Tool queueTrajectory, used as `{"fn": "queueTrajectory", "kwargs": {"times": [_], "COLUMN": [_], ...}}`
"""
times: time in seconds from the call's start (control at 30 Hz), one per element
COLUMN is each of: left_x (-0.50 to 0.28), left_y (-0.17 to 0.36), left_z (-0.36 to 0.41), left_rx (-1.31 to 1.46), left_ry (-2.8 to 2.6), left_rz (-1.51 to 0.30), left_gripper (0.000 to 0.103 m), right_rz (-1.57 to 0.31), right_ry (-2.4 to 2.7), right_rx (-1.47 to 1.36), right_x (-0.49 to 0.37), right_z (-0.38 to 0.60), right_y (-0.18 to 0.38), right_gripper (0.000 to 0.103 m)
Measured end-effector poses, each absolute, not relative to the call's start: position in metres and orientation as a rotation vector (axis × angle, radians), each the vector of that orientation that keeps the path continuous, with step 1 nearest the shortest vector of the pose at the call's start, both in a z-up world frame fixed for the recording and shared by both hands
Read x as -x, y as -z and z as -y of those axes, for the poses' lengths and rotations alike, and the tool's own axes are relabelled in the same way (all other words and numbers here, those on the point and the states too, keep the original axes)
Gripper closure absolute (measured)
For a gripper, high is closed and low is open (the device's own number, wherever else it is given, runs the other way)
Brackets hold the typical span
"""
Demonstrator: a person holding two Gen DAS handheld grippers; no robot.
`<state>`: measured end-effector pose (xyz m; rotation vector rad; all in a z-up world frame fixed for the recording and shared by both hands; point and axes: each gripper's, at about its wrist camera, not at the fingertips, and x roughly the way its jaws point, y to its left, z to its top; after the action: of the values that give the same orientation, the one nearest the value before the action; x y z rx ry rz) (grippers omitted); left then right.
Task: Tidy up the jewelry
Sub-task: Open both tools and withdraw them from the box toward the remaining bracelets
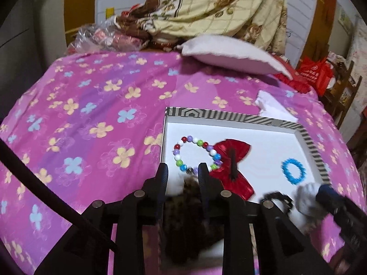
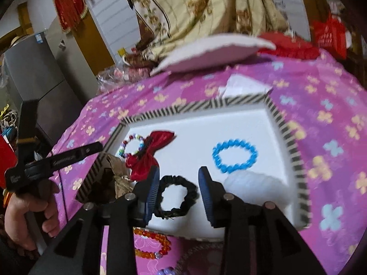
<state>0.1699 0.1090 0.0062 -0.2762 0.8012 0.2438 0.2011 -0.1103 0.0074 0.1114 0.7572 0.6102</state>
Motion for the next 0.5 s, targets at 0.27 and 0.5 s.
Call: {"fn": "queueTrajectory", "kwargs": {"times": [0.27,0.5], "left_x": [-0.081,-0.075], "left_y": [-0.006,0.029], "left_z": [-0.073,-0.038], "left_rx": [0.339,0.36], "left_ry": [-0.171,-0.083], "left_rz": [-0.75,-0.854], "left_gripper": [0.088,0.087], "right_rz": [-0.722,-0.885], "right_ry": [-0.516,-0.401], "right_rx": [-0.106,-0.088], "right_x": [-0.141,-0.105], "right_z": [0.181,0.236], "right_y": [-0.024,0.011], "right_gripper": [0.057,0.051]}}
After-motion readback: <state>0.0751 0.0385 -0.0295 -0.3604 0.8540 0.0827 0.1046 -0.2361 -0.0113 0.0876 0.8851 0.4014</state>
